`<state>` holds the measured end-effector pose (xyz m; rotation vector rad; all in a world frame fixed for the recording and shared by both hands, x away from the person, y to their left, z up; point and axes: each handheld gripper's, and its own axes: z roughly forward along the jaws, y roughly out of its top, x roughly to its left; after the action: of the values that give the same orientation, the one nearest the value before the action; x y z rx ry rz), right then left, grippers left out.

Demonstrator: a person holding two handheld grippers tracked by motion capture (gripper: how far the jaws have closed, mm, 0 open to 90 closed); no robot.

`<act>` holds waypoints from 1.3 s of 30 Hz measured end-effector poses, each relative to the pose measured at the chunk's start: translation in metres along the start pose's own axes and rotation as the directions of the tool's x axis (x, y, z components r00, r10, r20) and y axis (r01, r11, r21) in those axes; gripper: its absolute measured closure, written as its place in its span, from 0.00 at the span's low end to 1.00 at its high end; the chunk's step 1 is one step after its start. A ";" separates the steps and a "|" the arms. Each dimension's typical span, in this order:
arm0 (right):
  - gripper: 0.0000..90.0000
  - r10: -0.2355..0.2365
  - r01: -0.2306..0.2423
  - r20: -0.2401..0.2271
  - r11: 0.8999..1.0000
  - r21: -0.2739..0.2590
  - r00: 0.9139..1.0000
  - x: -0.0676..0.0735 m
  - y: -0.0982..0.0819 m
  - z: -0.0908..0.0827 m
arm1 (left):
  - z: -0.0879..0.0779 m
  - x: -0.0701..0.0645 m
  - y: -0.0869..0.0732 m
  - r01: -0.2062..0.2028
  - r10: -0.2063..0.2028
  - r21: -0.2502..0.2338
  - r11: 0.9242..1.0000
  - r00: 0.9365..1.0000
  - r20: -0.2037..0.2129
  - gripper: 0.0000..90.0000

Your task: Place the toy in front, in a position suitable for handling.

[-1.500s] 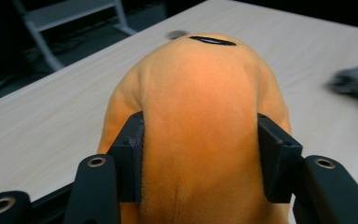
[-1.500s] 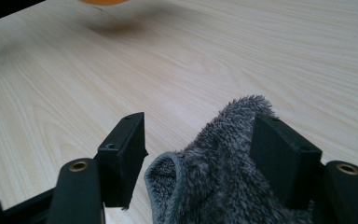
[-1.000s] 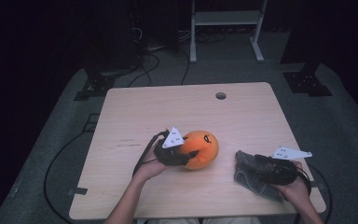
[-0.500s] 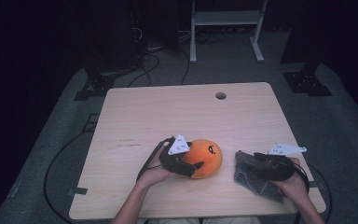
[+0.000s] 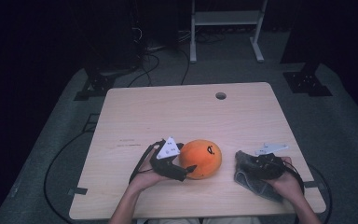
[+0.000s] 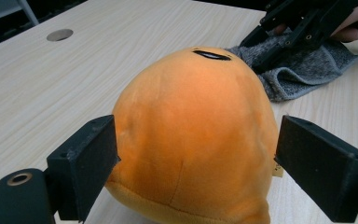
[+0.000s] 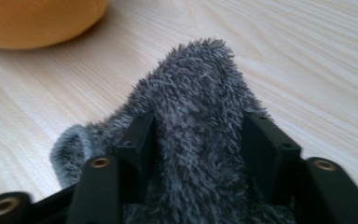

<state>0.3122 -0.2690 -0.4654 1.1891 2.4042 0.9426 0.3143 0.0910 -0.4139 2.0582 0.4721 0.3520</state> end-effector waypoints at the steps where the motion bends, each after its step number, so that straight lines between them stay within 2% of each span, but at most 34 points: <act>1: 0.53 0.000 0.000 0.000 1.000 0.000 1.000 0.000 0.000 0.000 | 0.001 0.000 0.000 0.002 -0.002 0.001 1.000 1.000 0.001 0.13; 5: 0.59 -0.026 0.026 0.036 1.000 0.006 0.999 0.004 -0.003 0.001 | -0.001 0.002 -0.001 0.001 -0.001 0.004 1.000 1.000 -0.001 0.13; 10: 0.70 -0.090 0.089 0.099 0.996 0.021 0.991 0.011 -0.003 0.002 | -0.003 0.004 -0.003 0.004 -0.004 0.013 1.000 1.000 -0.009 0.13; 15: 0.80 -0.097 0.093 0.116 0.995 0.033 0.989 0.012 -0.002 0.000 | -0.004 0.004 -0.006 0.007 -0.007 0.024 1.000 1.000 -0.010 0.13; 19: 0.83 -0.055 0.053 0.087 0.998 0.026 0.995 0.008 0.000 -0.004 | -0.004 0.005 -0.007 0.000 0.000 0.027 1.000 1.000 -0.008 0.14; 23: 0.83 -0.038 0.041 0.074 0.999 -0.034 0.997 0.007 0.007 -0.018 | -0.003 0.006 -0.008 -0.003 0.002 0.030 1.000 1.000 0.004 0.16; 24: 0.83 -0.042 0.046 0.057 0.996 -0.075 0.998 0.011 0.012 -0.025 | -0.002 0.006 -0.009 -0.007 0.006 0.033 0.999 1.000 0.009 0.18; 25: 0.83 -0.042 0.046 0.057 0.996 -0.075 0.998 0.011 0.012 -0.025 | -0.001 0.006 -0.009 -0.006 0.005 0.037 0.999 1.000 0.009 0.18; 28: 0.83 -0.070 0.074 0.035 0.990 -0.123 0.997 0.020 0.022 -0.033 | 0.002 0.006 -0.010 -0.014 0.014 0.048 0.999 1.000 0.008 0.19; 32: 0.83 -0.114 0.112 -0.001 0.979 -0.168 0.993 0.034 0.032 -0.038 | 0.006 0.006 -0.012 -0.017 0.017 0.046 0.999 1.000 0.010 0.26; 35: 0.83 -0.139 0.130 -0.031 0.971 -0.202 0.990 0.045 0.043 -0.038 | 0.008 0.008 -0.015 -0.017 0.017 0.058 0.998 1.000 0.002 0.33; 39: 0.83 -0.173 0.151 -0.074 0.959 -0.239 0.982 0.060 0.059 -0.031 | 0.011 0.008 -0.016 -0.027 0.026 0.054 0.998 1.000 0.005 0.36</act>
<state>0.2941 -0.2093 -0.4013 0.8678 2.3399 1.2102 0.3231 0.0940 -0.4324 2.1188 0.4568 0.3545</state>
